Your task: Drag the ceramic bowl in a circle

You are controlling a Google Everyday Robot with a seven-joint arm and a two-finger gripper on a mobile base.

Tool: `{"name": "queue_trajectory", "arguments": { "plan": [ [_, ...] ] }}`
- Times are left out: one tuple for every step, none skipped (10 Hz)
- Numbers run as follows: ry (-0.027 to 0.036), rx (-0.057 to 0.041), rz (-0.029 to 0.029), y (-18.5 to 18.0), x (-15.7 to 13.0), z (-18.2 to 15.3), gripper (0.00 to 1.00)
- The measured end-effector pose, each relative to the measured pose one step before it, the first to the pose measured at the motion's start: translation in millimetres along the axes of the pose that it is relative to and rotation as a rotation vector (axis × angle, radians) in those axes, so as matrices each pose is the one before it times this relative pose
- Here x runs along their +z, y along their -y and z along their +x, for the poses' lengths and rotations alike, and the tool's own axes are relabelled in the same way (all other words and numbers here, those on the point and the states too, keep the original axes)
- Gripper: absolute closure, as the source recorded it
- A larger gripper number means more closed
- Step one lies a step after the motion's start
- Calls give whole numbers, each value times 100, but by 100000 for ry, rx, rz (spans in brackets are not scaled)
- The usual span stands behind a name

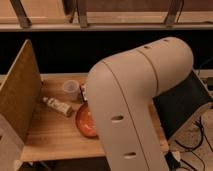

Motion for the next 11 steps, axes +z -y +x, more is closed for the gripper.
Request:
{"name": "queue_trajectory", "arguments": {
  "plan": [
    [-730, 2756, -126, 919, 103, 1014, 90],
    [-864, 2587, -1024, 636, 374, 792, 80],
    [-1162, 1584, -2042, 79, 833, 538, 69],
    [-739, 377, -1827, -242, 709, 130, 61],
    [-987, 160, -2807, -449, 1032, 35, 48],
    [306, -247, -971, -81, 161, -203, 40],
    [215, -475, -921, -156, 164, -158, 35],
    [380, -686, -827, -157, 136, -221, 33],
    [354, -521, -344, 26, 27, -110, 33],
    [322, -5, 359, 185, -161, 4, 33],
    [671, 281, 664, 357, -352, 101, 33]
  ]
}}
